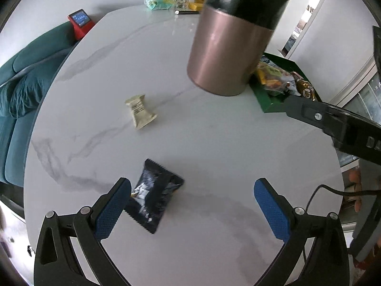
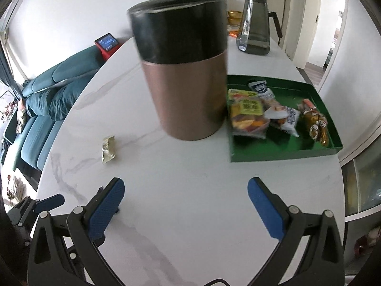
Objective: Organize snacks
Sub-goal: 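Move both open tools back toward the cream candy and black packet, then grasp the black packet with left tool while right tool grasps the cream candy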
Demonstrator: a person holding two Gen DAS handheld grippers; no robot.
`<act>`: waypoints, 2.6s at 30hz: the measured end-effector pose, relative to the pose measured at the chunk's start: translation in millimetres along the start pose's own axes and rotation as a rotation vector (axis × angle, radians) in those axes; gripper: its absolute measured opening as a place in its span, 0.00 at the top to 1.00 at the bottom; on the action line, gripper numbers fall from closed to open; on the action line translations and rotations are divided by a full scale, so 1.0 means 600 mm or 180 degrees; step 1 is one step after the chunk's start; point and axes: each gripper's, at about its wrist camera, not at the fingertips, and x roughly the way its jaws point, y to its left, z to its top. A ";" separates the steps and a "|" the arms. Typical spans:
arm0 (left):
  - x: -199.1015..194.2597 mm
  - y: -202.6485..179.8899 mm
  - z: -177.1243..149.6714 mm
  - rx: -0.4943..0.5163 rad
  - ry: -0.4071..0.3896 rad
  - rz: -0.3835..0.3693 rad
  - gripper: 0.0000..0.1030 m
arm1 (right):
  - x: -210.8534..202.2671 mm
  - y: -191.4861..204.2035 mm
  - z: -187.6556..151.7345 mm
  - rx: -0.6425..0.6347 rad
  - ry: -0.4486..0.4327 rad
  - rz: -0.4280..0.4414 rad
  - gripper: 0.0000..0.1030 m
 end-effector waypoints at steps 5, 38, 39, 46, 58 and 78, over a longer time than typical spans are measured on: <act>0.026 0.018 -0.017 0.0119 0.0110 0.0022 0.02 | 0.008 0.016 -0.007 0.0064 0.0028 -0.0082 0.00; 0.095 0.115 -0.028 0.0300 0.0274 -0.0020 0.61 | 0.091 0.113 0.001 0.0076 0.0242 -0.0292 0.00; 0.094 0.118 -0.028 0.0285 0.0271 -0.0035 0.61 | 0.093 0.118 0.003 0.0062 0.0242 -0.0291 0.00; 0.092 0.149 -0.019 0.0160 0.0264 0.0017 0.64 | 0.111 0.144 0.017 0.0065 0.0276 -0.0180 0.00; 0.069 0.223 -0.003 -0.0058 0.0200 0.0136 0.65 | 0.178 0.208 0.058 -0.0228 0.0379 -0.0023 0.00; 0.076 0.284 0.015 -0.0227 0.0238 0.0204 0.65 | 0.294 0.286 0.075 -0.0696 0.0765 -0.0024 0.32</act>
